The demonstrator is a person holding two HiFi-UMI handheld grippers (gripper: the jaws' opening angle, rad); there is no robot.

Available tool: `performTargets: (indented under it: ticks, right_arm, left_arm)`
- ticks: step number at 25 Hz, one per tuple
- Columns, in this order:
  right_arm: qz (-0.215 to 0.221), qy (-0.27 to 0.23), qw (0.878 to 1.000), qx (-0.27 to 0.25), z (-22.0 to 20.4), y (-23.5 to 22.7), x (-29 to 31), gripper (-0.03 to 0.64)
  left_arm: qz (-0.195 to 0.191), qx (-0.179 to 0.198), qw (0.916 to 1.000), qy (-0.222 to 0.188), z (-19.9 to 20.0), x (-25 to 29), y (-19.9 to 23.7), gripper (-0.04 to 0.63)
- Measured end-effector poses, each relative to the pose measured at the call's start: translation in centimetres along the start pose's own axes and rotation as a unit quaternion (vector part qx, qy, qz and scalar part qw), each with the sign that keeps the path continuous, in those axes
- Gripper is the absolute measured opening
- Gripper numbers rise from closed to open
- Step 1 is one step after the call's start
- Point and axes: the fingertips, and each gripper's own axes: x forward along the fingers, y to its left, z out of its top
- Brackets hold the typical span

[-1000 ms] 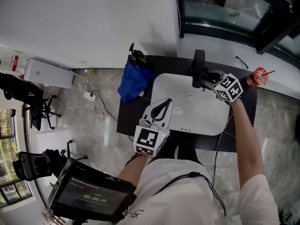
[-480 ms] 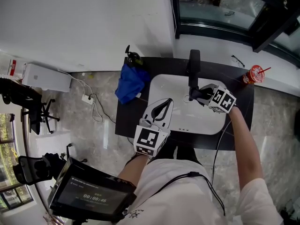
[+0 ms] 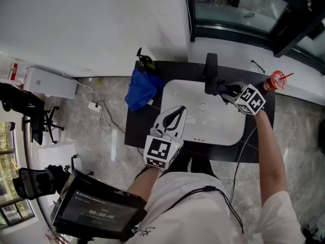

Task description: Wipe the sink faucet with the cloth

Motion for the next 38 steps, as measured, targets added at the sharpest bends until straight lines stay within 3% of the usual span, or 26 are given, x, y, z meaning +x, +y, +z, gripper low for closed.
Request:
performTargets:
  ticks: [9, 12, 20, 27, 38]
  right_arm:
    - [-0.088, -0.025, 0.995, 0.037, 2.7, -5.6, -0.7, 0.115]
    - [-0.100, -0.032, 0.993, 0.056, 3.3, -6.4, 0.1, 0.115]
    - [-0.081, -0.036, 0.995, 0.049, 4.5, -5.4, 1.7, 0.115]
    - [-0.030, -0.059, 0.997, 0.034, 4.4, -2.8, 2.2, 0.115]
    - [0.011, -0.060, 0.998, -0.003, 3.6, 0.3, 2.2, 0.115]
  left_arm:
    - [0.005, 0.000, 1.0000, 0.001, 0.1, 0.1, 0.6, -0.006]
    - [0.006, -0.001, 1.0000, 0.001, 0.0, 0.2, 0.8, -0.006]
    - [0.011, -0.006, 0.9999, 0.007, -0.5, 0.2, 1.3, -0.006]
    - [0.005, -0.006, 1.0000, 0.006, -0.3, 0.7, 0.7, -0.006]
    - [0.006, -0.001, 1.0000, 0.008, -0.5, 0.2, 0.1, -0.006]
